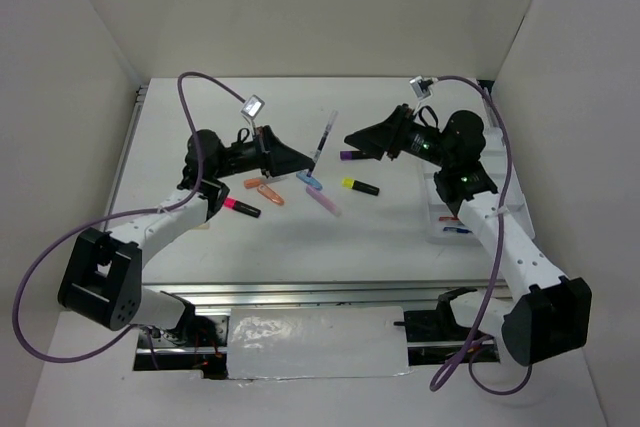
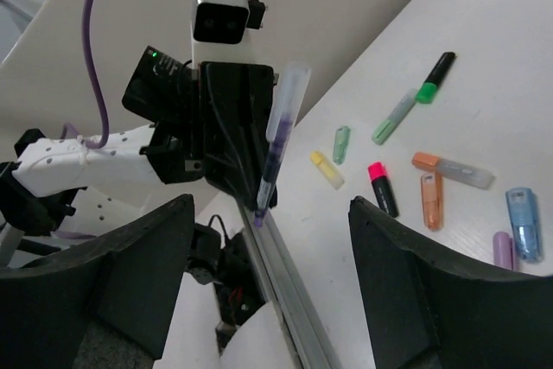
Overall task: Sort the stationery into containers
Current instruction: Pass the stationery from the left arm to the right
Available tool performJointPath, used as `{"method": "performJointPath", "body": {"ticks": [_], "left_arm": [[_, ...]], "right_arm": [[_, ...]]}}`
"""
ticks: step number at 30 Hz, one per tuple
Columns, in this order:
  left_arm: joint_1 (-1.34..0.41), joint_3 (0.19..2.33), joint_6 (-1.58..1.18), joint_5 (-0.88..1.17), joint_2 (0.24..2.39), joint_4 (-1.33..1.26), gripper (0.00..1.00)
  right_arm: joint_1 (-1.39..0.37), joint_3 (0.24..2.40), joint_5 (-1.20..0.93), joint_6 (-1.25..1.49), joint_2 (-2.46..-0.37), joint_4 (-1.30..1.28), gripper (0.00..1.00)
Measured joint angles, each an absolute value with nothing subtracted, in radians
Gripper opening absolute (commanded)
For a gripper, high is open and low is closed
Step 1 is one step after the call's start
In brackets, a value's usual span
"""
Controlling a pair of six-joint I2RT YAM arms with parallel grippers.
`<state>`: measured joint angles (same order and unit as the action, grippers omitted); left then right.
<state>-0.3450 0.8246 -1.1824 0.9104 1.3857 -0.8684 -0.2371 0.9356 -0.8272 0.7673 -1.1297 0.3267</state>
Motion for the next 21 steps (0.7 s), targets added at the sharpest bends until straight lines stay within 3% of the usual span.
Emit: {"method": "performJointPath", "body": {"ticks": [6, 8, 17, 21], "left_arm": [[-0.402, 0.825, -1.222, 0.910, 1.386, -0.891, 0.00], [-0.411, 0.825, -1.235, 0.910, 1.389, -0.894, 0.00], [-0.427, 0.837, -1.238, 0.902, 1.420, -0.888, 0.00], [-0.434, 0.865, -1.232, 0.902, 1.424, -0.869, 0.07]], "right_arm": [[-0.276, 0.974, -0.812, 0.793, -1.182, 0.339, 0.76], [-0.289, 0.976, -0.805, 0.796, -1.192, 0.345, 0.72], [-0.325, 0.989, -0.804, 0.792, -1.240, 0.346, 0.42], [-0.332, 1.010, -0.805, 0.778, -1.254, 0.344, 0.25]]}}
